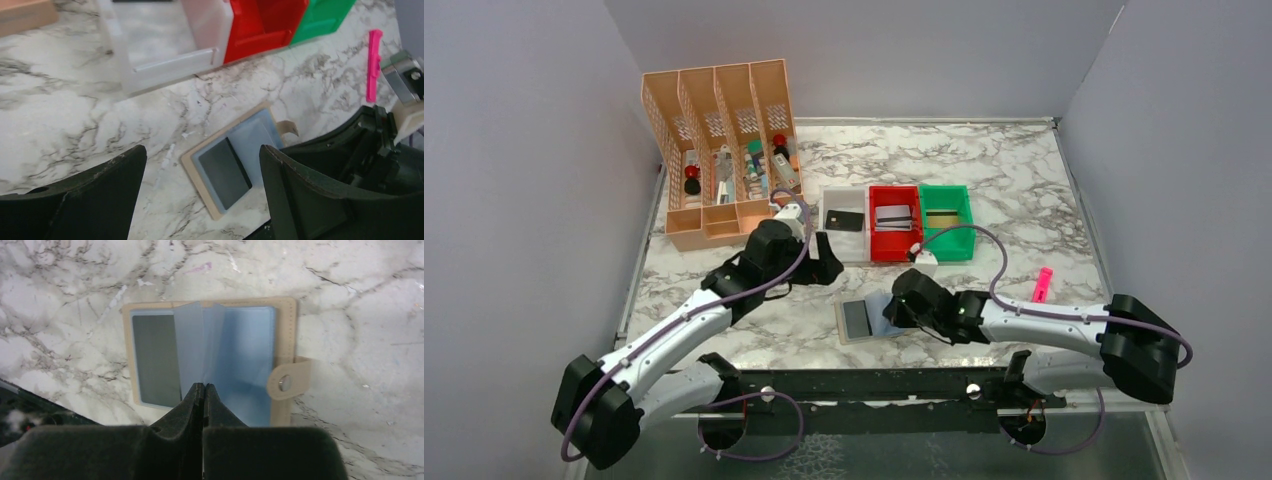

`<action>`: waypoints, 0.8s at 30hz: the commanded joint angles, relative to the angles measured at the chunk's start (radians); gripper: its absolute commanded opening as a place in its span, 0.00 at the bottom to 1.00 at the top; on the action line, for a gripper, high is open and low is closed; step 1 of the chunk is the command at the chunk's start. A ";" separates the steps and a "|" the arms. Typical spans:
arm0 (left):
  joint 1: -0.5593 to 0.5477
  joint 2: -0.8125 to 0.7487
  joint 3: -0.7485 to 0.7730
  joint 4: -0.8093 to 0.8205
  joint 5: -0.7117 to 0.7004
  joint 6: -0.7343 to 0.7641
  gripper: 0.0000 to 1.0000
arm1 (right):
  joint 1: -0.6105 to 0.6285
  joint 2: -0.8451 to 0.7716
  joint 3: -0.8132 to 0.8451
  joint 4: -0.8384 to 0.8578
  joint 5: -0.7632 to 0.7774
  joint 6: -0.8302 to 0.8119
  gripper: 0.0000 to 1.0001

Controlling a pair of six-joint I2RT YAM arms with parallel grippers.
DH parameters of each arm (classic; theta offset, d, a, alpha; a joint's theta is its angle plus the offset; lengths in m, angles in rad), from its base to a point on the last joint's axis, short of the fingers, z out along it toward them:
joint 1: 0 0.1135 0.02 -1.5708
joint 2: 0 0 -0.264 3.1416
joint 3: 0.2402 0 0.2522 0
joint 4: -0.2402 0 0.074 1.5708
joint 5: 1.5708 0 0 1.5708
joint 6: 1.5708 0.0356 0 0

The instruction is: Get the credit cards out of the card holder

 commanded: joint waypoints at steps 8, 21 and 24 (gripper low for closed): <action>-0.197 0.230 0.029 0.169 0.213 0.063 0.65 | -0.004 -0.101 -0.085 -0.095 0.179 0.165 0.08; -0.325 0.503 0.140 0.251 0.260 0.067 0.47 | -0.004 -0.109 -0.081 -0.268 0.298 0.332 0.25; -0.346 0.562 0.161 0.282 0.256 0.042 0.45 | -0.005 -0.140 -0.076 -0.301 0.316 0.345 0.28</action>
